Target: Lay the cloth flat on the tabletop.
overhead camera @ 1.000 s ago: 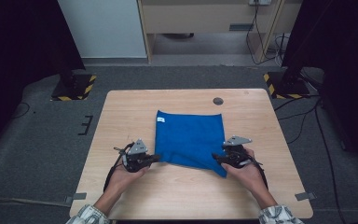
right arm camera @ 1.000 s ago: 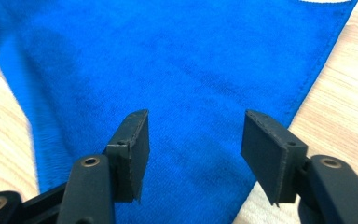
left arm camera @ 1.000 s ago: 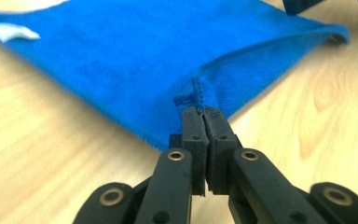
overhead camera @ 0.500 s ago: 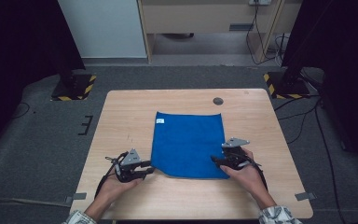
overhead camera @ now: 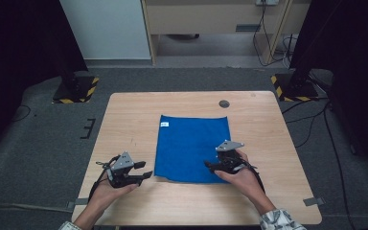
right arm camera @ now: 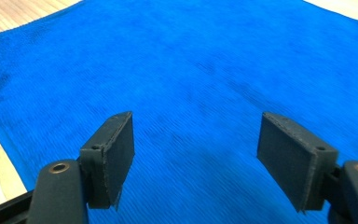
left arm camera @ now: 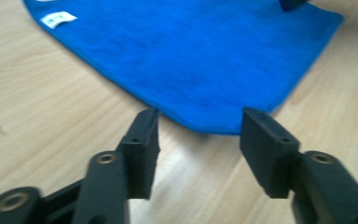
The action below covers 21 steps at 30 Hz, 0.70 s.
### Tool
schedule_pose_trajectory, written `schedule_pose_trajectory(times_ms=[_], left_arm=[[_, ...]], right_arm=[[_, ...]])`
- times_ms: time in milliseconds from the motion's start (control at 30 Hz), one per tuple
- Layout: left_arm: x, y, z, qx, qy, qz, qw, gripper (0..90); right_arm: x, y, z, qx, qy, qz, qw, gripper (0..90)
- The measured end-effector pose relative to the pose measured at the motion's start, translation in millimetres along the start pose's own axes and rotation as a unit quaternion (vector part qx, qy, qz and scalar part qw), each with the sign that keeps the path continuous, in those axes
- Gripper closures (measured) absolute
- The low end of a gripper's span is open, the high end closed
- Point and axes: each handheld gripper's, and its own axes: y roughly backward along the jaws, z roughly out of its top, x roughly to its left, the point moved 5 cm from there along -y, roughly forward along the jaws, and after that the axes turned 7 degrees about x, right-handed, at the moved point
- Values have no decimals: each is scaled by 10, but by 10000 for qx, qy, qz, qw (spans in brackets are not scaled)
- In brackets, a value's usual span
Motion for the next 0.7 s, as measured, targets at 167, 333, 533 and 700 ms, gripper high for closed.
schedule_pose_trajectory(times_ms=[167, 333, 533, 700], left_arm=[[157, -64, 89, -2, 183, 48, 9998, 316], [311, -160, 202, 20, 319, 126, 9994, 264], [449, -296, 317, 115, 491, 180, 9986, 162], [526, -392, 402, 204, 605, 188, 9978, 113]], right_arm=[[97, -117, 94, 28, 46, 82, 10000, 247], [182, -225, 194, 37, 48, 137, 9999, 207], [264, -327, 295, 49, 43, 212, 9998, 167], [343, -382, 371, 37, 87, 285, 9996, 136]])
